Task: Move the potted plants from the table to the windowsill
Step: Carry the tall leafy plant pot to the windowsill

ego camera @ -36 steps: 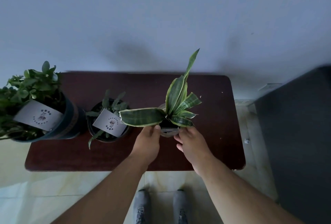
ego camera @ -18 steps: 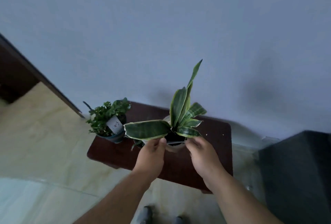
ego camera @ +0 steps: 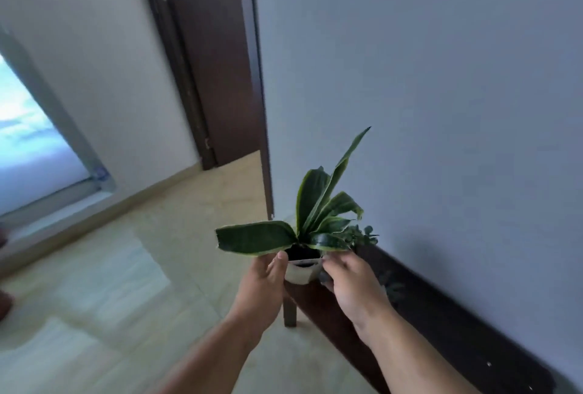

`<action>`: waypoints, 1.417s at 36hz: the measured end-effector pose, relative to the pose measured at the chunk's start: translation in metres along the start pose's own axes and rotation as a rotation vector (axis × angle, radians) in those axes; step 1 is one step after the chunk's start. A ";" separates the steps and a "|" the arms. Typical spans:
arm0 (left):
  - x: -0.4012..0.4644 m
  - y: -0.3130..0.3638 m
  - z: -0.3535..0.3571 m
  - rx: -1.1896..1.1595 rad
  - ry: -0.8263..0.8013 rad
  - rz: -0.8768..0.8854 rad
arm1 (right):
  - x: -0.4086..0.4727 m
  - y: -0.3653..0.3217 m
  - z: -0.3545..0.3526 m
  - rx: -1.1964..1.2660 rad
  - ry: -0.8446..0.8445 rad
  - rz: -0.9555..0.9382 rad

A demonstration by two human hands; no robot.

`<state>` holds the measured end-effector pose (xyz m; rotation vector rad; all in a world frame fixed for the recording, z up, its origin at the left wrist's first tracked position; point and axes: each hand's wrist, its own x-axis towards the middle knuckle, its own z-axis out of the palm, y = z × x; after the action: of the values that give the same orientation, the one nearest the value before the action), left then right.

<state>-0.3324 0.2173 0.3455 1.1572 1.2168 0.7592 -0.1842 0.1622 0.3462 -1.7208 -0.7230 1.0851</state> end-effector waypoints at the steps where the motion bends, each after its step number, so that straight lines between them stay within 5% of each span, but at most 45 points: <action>1: -0.001 0.004 -0.016 -0.013 0.021 0.000 | 0.000 -0.007 0.017 -0.009 -0.016 0.003; 23: 0.022 -0.031 -0.458 -0.155 0.474 -0.050 | -0.005 -0.071 0.475 -0.216 -0.474 -0.084; 51: 0.235 0.025 -0.740 -0.168 0.783 -0.174 | 0.182 -0.186 0.825 -0.188 -0.849 -0.007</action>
<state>-0.9879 0.6334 0.3364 0.6004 1.8227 1.2087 -0.8484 0.7157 0.3219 -1.3578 -1.3778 1.8096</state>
